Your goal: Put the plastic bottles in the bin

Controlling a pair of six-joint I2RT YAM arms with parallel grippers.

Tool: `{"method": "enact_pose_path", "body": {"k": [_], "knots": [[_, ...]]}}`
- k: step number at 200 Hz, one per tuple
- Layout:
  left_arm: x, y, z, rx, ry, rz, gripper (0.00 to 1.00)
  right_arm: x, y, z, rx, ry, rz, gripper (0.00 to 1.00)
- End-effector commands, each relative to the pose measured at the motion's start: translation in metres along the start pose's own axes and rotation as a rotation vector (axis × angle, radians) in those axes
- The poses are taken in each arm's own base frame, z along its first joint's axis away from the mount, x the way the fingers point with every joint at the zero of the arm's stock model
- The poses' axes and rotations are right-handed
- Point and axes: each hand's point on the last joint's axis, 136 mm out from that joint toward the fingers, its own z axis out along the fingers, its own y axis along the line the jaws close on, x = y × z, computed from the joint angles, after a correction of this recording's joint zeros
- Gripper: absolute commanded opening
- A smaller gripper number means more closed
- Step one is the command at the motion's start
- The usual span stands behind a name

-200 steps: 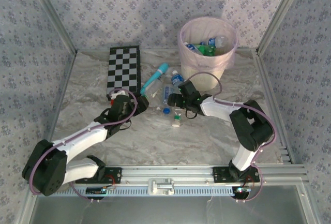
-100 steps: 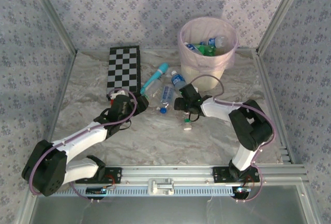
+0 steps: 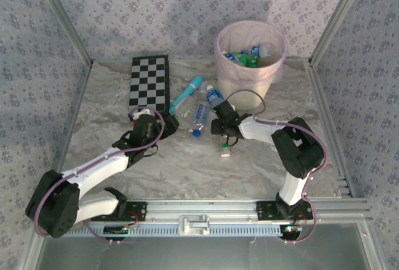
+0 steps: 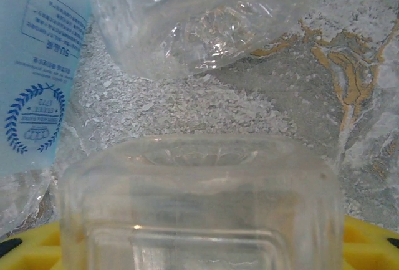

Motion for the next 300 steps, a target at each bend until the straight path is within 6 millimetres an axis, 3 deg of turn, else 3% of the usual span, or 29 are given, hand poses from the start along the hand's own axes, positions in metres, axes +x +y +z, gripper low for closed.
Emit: {"method": "enact_pose_path", "body": {"k": [1, 46, 98, 146, 149, 178, 206, 243, 277, 300], "knots": [[-0.004, 0.004, -0.005, -0.009, -0.021, -0.004, 1.00, -0.011, 0.007, -0.015, -0.019, -0.034, -0.022, 0.55], [-0.006, 0.008, -0.009, -0.023, -0.038, -0.014, 1.00, -0.026, 0.034, -0.045, -0.194, -0.107, -0.069, 0.52], [-0.010, 0.023, -0.013, -0.070, -0.071, -0.043, 1.00, -0.061, 0.074, -0.103, -0.412, -0.237, -0.152, 0.50], [-0.019, 0.054, -0.024, -0.139, -0.130, -0.103, 1.00, -0.115, 0.109, -0.173, -0.520, -0.377, -0.288, 0.48], [-0.020, 0.057, -0.025, -0.146, -0.135, -0.105, 1.00, -0.126, 0.113, -0.185, -0.526, -0.408, -0.294, 0.48], [-0.024, 0.075, -0.034, -0.177, -0.163, -0.140, 1.00, -0.175, 0.114, -0.230, -0.550, -0.511, -0.282, 0.47], [-0.025, 0.085, -0.042, -0.185, -0.179, -0.159, 1.00, -0.223, 0.103, -0.273, -0.589, -0.616, -0.250, 0.47], [-0.019, 0.088, -0.043, -0.170, -0.161, -0.153, 1.00, -0.287, 0.064, -0.317, -0.515, -0.791, -0.205, 0.47], [-0.007, 0.089, -0.040, -0.159, -0.113, -0.149, 1.00, -0.328, 0.016, -0.319, -0.343, -0.910, -0.143, 0.47], [-0.004, 0.086, -0.039, -0.139, -0.097, -0.143, 1.00, -0.348, -0.011, -0.298, -0.228, -0.939, -0.119, 0.47]]}}
